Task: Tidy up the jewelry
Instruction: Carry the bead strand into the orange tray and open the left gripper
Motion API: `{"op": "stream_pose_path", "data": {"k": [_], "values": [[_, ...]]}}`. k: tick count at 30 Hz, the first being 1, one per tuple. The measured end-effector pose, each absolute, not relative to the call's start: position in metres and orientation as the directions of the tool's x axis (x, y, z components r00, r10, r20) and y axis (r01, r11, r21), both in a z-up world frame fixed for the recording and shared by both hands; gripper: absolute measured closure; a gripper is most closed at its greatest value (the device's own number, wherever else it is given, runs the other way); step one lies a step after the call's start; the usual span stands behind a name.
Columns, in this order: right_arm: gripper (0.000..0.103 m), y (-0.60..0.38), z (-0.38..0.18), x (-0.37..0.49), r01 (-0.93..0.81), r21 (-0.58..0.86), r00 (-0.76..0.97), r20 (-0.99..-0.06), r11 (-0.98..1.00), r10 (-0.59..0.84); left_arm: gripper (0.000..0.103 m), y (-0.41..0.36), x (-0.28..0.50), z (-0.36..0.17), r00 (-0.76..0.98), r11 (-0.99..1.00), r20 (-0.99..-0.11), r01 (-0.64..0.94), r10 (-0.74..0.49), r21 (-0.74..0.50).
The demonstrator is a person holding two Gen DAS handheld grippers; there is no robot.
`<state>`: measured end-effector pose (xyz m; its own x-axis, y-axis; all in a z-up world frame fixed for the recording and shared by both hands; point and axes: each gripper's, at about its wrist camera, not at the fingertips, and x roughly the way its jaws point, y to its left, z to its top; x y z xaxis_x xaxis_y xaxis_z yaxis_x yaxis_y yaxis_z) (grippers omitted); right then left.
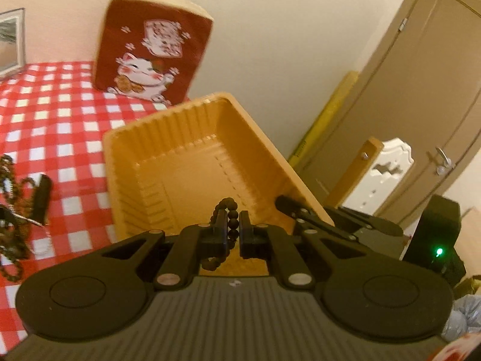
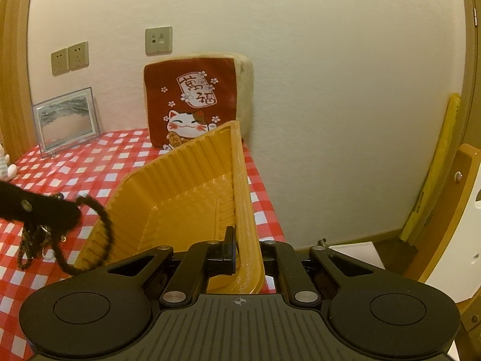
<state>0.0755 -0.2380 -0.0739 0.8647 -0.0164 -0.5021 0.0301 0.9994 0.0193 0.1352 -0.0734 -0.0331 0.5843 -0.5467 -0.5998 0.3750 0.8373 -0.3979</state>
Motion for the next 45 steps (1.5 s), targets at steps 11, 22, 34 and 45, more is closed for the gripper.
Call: {"op": "stream_pose_path", "data": {"k": [11,22,34,45], "values": [[0.097,-0.239,-0.074,0.075,0.031,0.024,0.865,-0.502,0.999,-0.015,0.096,-0.089,0.145,-0.048,0.555,0.837,-0.626,0.382,-0.547,-0.393],[0.097,-0.242,-0.074,0.077,0.031,0.026,0.864,-0.503,0.999,-0.014,0.088,-0.065,0.131,-0.033,0.615,0.872,-0.618,0.339,-0.49,-0.353],[0.097,-0.244,-0.075,0.079,0.033,0.029,0.863,-0.504,0.999,-0.014,0.086,0.011,0.111,-0.045,0.683,0.958,-0.682,0.094,-0.261,-0.272],[0.097,-0.245,-0.076,0.08,0.035,0.03,0.863,-0.505,0.999,-0.015,0.076,0.042,0.111,-0.068,0.67,0.979,-0.734,-0.052,-0.112,-0.196]]}}
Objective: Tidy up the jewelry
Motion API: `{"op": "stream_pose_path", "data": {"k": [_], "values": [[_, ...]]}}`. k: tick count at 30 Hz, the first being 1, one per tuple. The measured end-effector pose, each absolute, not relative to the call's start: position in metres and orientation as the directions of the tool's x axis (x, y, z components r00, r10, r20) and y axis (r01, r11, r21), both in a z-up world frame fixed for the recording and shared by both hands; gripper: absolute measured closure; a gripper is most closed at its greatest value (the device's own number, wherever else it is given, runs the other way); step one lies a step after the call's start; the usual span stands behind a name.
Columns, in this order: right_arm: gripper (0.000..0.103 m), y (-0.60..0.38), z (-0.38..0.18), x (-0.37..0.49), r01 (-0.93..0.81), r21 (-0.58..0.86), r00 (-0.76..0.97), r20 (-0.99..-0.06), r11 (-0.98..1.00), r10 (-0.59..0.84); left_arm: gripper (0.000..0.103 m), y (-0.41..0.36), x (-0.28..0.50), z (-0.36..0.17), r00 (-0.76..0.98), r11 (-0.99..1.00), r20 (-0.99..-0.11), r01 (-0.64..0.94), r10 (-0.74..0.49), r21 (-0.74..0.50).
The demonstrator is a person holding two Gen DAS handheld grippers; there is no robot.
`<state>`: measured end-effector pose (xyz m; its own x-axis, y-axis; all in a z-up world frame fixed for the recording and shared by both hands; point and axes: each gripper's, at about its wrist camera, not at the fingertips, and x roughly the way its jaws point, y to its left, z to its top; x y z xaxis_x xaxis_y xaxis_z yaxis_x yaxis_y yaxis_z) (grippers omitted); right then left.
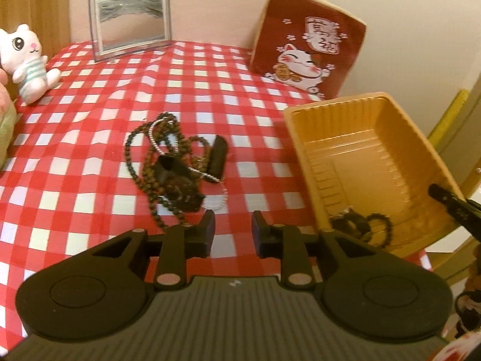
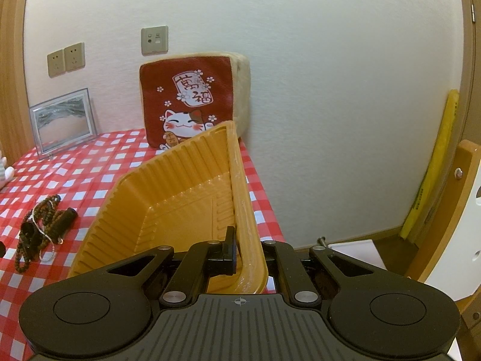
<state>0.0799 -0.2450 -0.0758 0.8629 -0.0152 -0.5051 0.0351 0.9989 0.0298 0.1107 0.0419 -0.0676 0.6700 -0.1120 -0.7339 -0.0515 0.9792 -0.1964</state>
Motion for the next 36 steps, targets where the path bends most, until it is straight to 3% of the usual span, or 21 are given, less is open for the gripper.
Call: {"op": "stream_pose_path", "data": {"k": [17,22,27,36], "values": [[0.098,-0.244,-0.079,0.083,0.045,0.031,0.858,-0.512,0.998,-0.023,0.046,0.053,0.157,-0.103,0.654,0.987,-0.755,-0.145,0.042,-0.071],[0.098,-0.244,-0.079,0.083,0.047,0.032,0.857,-0.515,0.998,-0.024,0.047,0.049,0.173,-0.116,0.653,0.986,-0.754,-0.16,0.079,-0.035],[0.098,-0.245,-0.08,0.084,0.05,0.036,0.854,-0.52,0.998,-0.024,0.058,0.046,0.182,-0.125,0.65,0.986,-0.75,-0.165,0.125,0.022],[0.098,-0.247,-0.081,0.084,0.052,0.037,0.853,-0.521,0.998,-0.025,0.063,0.047,0.178,-0.128,0.66,0.989,-0.74,-0.138,0.13,0.05]]}}
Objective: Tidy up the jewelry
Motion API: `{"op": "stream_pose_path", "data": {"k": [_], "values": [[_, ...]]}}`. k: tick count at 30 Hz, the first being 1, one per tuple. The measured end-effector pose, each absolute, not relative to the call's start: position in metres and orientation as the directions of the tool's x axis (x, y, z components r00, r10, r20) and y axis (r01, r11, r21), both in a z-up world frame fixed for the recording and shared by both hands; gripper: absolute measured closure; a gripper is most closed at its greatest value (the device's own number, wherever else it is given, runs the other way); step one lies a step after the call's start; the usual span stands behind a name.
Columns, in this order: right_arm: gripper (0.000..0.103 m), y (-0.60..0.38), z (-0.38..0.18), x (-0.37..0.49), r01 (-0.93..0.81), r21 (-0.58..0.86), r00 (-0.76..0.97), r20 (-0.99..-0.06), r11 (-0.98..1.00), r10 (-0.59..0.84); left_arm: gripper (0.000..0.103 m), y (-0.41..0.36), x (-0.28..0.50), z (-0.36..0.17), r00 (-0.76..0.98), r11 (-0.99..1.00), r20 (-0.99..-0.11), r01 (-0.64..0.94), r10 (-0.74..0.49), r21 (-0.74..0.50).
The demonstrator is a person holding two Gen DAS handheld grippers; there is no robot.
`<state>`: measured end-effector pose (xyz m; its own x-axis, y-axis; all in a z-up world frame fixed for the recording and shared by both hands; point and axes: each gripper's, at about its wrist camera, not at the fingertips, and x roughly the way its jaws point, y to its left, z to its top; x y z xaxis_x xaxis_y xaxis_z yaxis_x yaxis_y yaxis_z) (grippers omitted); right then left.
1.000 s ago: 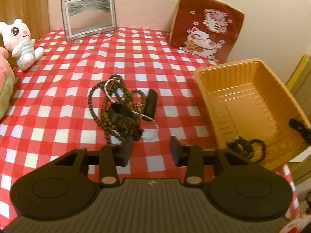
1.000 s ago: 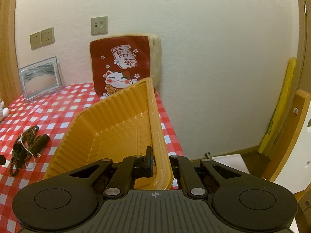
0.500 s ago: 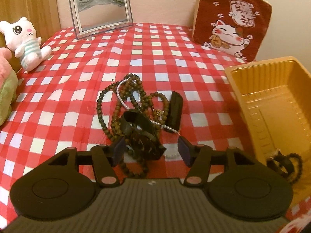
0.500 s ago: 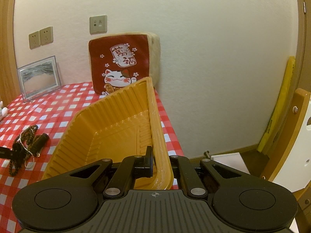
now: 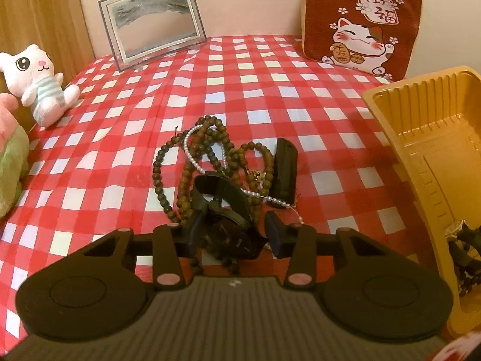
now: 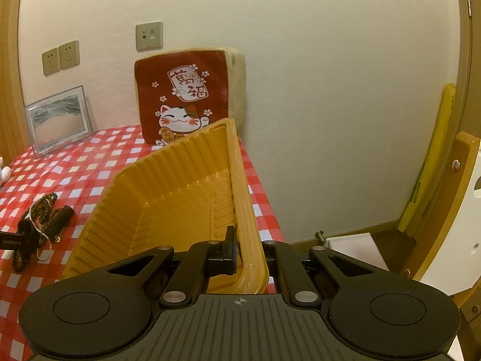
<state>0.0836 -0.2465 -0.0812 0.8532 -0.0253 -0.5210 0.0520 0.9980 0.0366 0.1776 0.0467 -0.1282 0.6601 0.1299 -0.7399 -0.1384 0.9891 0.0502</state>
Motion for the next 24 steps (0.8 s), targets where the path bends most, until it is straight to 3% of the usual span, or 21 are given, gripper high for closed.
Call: {"op": "stream_pose_path", "data": {"k": [4,6,8,24], "values": [[0.098,-0.247,-0.081,0.084,0.053,0.038,0.853,-0.521,0.998,-0.025,0.068,0.049,0.171,-0.126,0.668,0.991,-0.733,-0.117,0.126,0.063],[0.098,-0.247,-0.081,0.084,0.053,0.038,0.853,-0.522,0.998,-0.025,0.083,0.052,0.166,-0.124,0.675,0.993,-0.729,-0.101,0.112,0.059],[0.098,-0.247,-0.081,0.084,0.052,0.038,0.853,-0.522,0.998,-0.025,0.087,0.054,0.162,-0.123,0.675,0.994,-0.73,-0.097,0.107,0.057],[0.098,-0.245,-0.084,0.082,0.046,0.037,0.854,-0.519,0.998,-0.02,0.092,0.056,0.139,-0.105,0.685,0.996,-0.725,-0.083,0.073,0.023]]}}
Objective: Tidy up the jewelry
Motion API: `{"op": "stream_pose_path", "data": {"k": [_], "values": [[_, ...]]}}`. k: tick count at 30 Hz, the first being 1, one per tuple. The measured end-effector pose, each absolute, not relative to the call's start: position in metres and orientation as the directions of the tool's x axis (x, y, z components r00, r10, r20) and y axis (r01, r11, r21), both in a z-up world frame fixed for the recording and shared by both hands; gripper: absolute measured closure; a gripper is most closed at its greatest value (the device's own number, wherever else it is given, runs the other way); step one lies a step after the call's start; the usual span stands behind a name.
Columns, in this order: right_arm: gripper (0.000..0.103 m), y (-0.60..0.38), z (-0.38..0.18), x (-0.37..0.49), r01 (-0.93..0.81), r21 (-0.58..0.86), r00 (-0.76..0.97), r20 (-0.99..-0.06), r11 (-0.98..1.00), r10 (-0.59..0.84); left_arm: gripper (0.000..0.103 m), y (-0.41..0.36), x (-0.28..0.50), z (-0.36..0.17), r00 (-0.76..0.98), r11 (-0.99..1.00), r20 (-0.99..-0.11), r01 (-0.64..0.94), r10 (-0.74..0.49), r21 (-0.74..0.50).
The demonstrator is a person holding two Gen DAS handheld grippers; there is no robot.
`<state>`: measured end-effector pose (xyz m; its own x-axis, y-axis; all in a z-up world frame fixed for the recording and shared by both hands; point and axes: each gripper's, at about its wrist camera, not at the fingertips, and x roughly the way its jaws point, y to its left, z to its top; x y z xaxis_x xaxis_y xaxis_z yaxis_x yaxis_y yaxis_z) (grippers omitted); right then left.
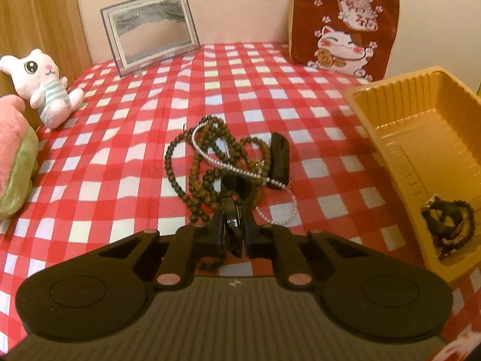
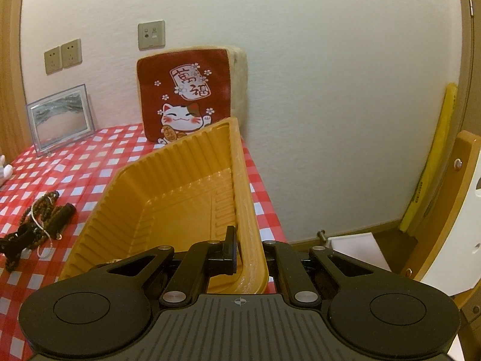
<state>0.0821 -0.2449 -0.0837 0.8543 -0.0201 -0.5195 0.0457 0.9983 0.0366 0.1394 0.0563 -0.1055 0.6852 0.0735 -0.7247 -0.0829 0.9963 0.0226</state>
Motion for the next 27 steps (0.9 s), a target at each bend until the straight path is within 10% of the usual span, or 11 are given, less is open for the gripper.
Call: {"op": "stream_pose_path", "data": {"k": [27], "values": [[0.098,-0.243,-0.082,0.079,0.034,0.038,0.855,-0.519,0.999,-0.009,0.093,0.019,0.111,-0.061,0.728,0.998,-0.682,0.048,-0.069,-0.049]]}}
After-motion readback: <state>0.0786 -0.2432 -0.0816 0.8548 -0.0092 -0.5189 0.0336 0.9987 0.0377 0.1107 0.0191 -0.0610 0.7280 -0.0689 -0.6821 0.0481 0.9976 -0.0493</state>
